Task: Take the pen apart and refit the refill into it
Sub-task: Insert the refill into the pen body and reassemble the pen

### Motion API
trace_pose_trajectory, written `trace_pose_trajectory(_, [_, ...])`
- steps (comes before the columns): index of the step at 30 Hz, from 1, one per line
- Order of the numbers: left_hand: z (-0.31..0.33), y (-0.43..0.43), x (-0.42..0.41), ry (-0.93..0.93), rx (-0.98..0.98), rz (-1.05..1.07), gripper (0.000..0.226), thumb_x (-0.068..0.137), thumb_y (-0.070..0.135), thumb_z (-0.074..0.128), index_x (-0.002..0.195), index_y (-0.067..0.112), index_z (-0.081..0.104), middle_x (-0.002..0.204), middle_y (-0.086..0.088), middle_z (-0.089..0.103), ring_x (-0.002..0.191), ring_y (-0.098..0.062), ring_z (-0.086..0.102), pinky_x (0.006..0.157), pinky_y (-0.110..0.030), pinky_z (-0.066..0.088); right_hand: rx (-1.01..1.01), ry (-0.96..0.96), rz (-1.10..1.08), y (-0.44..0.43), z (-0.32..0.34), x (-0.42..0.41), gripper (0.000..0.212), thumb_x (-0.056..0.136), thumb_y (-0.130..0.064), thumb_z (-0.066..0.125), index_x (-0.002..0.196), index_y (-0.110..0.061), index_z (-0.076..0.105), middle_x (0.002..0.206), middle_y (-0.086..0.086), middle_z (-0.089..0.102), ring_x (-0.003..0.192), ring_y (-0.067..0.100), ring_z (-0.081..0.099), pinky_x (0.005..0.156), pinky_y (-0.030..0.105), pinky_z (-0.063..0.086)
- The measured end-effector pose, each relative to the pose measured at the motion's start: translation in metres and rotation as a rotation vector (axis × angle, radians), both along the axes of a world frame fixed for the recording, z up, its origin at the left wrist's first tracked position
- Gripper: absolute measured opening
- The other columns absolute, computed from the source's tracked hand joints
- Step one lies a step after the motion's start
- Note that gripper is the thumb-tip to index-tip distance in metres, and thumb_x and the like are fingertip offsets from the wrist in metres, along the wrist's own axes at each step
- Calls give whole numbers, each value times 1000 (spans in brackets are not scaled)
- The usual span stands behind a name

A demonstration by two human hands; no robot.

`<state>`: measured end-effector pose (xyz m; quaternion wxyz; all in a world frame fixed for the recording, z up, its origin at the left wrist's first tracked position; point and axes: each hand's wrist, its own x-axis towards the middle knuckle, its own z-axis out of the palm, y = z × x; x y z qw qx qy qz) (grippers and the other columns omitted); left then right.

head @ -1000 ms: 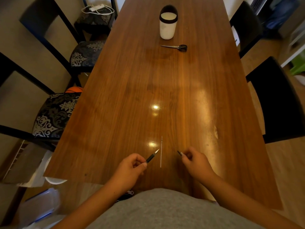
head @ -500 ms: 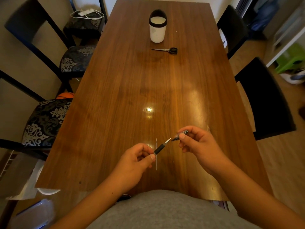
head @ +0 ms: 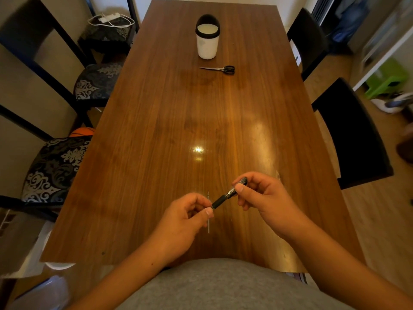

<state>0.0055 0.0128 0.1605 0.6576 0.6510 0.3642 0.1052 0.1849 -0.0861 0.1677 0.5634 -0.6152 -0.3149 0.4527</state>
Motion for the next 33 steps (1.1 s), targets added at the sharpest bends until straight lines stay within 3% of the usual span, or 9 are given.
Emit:
trace_pose_trajectory(6, [8, 2, 5, -10, 7, -15, 7, 90, 1, 58, 95, 3, 63, 73, 1, 67, 61, -7, 56, 52, -13, 42, -7, -113, 76, 5, 4, 3, 13, 89, -4, 62, 88, -15, 69, 68, -3, 67, 63, 8, 61, 57, 17, 50])
trace_pose_trajectory(15, [13, 9, 10, -31, -99, -4, 10, 92, 6, 56, 95, 8, 65, 68, 3, 69, 56, -6, 55, 48, -15, 42, 68, -29, 33, 12, 8, 3, 8, 88, -7, 63, 88, -13, 69, 67, -3, 68, 61, 7, 62, 57, 18, 51])
trace_pose_trajectory(19, [11, 14, 11, -94, -359, -4, 12, 92, 6, 54, 89, 10, 66, 68, 0, 65, 52, -6, 50, 43, -16, 39, 102, -4, 42, 16, 12, 4, 12, 82, -21, 65, 89, -12, 69, 67, -5, 66, 61, 7, 60, 59, 18, 50])
trace_pose_trajectory(24, [12, 18, 9, -246, -887, -49, 7, 83, 10, 60, 87, 6, 64, 68, -4, 58, 50, -6, 45, 39, -14, 31, 115, 2, 99, 21, 17, 4, 7, 88, -11, 63, 91, -12, 69, 71, -3, 66, 63, 7, 61, 60, 19, 52])
trace_pose_trajectory(26, [11, 19, 7, -273, -960, -57, 9, 82, 11, 57, 87, 6, 63, 68, -4, 57, 50, -6, 45, 39, -14, 31, 107, -5, 125, 22, 19, 4, 7, 88, -12, 62, 90, -14, 69, 74, -3, 67, 65, 8, 62, 61, 19, 53])
trace_pose_trajectory(29, [8, 18, 6, -260, -843, -50, 8, 82, 12, 58, 86, 7, 61, 69, -5, 60, 52, -8, 48, 41, -16, 37, 79, -27, 122, 25, 18, 3, 7, 90, -10, 61, 90, -12, 68, 73, -4, 67, 65, 7, 62, 61, 19, 53])
trace_pose_trajectory(33, [0, 21, 8, -117, -432, -12, 5, 90, 8, 60, 85, 9, 60, 72, -4, 69, 57, -10, 60, 49, -20, 49, 3, -33, 72, 29, 8, 0, 7, 91, -8, 61, 89, -10, 67, 68, -5, 66, 62, 8, 61, 57, 19, 52])
